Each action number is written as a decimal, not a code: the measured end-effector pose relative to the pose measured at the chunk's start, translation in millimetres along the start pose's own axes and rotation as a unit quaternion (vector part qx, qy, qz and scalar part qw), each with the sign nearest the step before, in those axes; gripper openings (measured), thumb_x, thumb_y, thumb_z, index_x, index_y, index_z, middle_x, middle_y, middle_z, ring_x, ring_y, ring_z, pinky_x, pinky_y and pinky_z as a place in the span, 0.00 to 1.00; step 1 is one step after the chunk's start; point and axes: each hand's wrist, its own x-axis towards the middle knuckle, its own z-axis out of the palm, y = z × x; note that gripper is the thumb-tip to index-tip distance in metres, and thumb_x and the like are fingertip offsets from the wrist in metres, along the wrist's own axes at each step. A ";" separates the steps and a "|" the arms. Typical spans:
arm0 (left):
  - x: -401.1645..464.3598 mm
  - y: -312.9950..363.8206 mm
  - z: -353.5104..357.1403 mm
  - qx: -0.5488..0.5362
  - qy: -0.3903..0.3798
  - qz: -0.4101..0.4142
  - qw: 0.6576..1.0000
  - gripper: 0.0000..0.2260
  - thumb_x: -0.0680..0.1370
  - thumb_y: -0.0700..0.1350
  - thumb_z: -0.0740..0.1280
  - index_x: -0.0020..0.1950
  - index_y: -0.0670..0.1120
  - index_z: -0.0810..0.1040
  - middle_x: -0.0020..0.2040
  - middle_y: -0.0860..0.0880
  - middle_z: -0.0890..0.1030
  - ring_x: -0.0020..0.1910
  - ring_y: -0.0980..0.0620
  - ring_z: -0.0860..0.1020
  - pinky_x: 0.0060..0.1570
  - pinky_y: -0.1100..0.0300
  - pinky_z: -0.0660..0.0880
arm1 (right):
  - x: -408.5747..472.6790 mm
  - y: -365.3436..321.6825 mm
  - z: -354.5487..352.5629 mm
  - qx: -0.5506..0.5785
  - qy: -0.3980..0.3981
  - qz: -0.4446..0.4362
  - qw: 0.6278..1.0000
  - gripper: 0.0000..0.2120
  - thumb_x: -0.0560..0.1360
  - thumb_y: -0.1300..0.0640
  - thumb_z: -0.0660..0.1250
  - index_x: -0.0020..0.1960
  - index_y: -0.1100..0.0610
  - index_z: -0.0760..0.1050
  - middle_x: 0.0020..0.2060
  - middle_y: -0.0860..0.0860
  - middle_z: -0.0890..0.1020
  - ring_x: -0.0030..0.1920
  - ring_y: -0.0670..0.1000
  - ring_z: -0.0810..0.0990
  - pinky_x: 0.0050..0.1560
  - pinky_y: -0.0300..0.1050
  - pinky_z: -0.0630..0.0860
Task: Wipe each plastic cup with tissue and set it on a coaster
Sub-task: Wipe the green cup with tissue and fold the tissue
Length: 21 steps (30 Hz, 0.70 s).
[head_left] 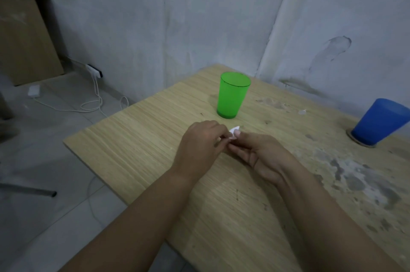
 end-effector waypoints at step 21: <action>4.8 -4.0 11.0 0.121 -0.201 -0.141 0.962 0.43 0.60 0.76 0.61 0.65 0.48 0.69 0.62 0.52 0.74 0.66 0.52 0.68 0.71 0.48 0.57 | 62.8 -0.3 9.5 -0.756 0.030 -0.306 0.578 0.11 0.70 0.62 0.64 0.49 0.60 0.82 0.45 0.58 0.82 0.49 0.59 0.78 0.48 0.47 0.72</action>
